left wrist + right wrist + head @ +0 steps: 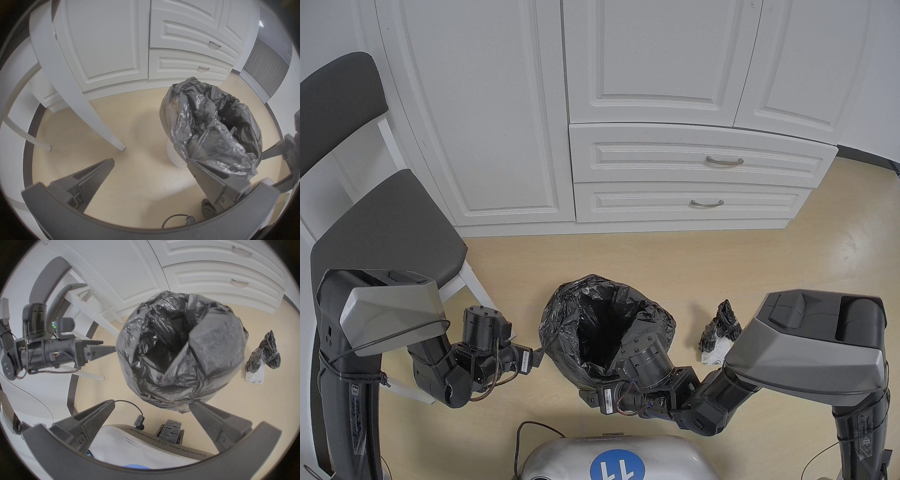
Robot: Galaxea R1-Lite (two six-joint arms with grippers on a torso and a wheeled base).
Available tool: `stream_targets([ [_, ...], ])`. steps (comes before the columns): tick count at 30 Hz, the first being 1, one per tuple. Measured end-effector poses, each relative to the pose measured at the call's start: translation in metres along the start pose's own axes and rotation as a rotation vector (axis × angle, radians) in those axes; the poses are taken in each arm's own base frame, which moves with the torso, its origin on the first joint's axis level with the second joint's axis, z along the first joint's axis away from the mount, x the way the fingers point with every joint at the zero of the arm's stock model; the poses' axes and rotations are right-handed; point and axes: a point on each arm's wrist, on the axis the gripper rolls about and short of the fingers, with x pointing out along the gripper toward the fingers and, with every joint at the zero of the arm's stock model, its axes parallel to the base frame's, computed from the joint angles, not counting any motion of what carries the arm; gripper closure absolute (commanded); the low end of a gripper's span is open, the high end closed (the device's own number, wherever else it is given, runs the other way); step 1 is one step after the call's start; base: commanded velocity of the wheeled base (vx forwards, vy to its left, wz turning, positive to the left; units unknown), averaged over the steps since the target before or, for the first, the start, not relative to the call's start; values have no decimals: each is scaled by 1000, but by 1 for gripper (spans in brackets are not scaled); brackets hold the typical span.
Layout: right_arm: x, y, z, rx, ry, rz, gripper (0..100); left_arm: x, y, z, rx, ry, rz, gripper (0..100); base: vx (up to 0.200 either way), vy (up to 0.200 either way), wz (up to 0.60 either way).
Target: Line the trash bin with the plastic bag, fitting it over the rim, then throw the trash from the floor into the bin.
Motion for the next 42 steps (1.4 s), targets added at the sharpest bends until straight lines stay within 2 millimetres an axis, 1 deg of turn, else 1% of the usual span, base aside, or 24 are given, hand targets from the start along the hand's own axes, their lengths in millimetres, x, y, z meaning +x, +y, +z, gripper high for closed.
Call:
stream_targets([
  [4,-9,5,5,-4,-18,13,0,8,3,-1,-4,2,8,0,0,0,0],
  [11,-35,10,24,4,-75,32,0,30,8,0,-16,-14,23,0,0,0,0],
  [15,-43,7,33,14,-103,31,0,30,12,-2,-21,-8,15,0,0,0,0],
  [18,-47,5,37,17,-114,29,0,21,16,0,-27,-7,-2,0,0,0,0],
  [23,-54,0,45,14,-142,15,0,-5,19,14,-36,-40,-28,0,0,0,0],
  [27,-68,-14,57,-1,-184,-30,0,-24,8,24,-21,-69,-63,0,0,0,0],
  [33,-89,-36,65,6,-212,-88,0,-39,-5,32,-29,-100,-60,0,0,0,0],
  [38,-106,-43,67,-3,-227,-100,0,-59,-7,38,-36,-124,-32,0,0,0,0],
  [42,-116,-44,67,-20,-214,-104,0,-77,-6,47,-38,-158,-26,0,0,0,0],
])
